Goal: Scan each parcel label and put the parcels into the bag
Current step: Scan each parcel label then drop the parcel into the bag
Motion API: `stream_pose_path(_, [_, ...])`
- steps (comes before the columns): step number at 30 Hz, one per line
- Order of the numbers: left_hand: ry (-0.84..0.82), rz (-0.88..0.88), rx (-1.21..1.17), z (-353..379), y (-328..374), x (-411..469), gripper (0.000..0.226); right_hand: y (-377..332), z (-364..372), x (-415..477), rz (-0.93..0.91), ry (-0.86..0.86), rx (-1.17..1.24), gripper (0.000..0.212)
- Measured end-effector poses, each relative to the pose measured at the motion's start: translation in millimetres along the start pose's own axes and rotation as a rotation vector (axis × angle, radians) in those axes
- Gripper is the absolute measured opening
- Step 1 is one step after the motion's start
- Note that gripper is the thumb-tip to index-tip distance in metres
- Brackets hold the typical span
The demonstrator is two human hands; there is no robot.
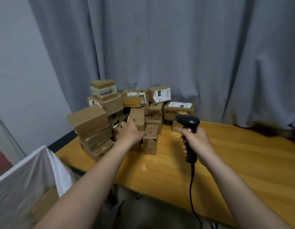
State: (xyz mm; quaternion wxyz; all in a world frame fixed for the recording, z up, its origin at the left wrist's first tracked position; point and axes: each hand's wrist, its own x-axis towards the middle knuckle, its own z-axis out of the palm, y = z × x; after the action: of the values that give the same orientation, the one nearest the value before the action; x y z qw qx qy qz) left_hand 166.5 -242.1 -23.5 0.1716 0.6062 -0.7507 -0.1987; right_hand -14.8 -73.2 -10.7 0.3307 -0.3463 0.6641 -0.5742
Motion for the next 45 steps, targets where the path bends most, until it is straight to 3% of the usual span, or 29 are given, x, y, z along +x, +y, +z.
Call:
stream_pose_path(14, [0.272,-0.118,-0.022,44,5,63,0.084,19,1,41,0.061,-0.053,0.048,0.019])
stream_pose_path(25, [0.345,-0.044,-0.030,-28,-9,-7,0.077,3,10,0,0.013,-0.095,0.057,0.015])
stream_pose_path(34, [0.396,0.279,-0.116,-48,-13,-113,0.086,-2,6,-62,-0.062,-0.033,0.143,0.013])
stream_pose_path(41, [0.335,0.536,0.104,17,-24,-165,0.079,25,-15,-90,-0.008,0.020,0.114,0.016])
stream_pose_path(45, [0.170,0.717,0.244,54,-44,-187,0.074,49,-19,-105,0.075,0.028,0.064,0.020])
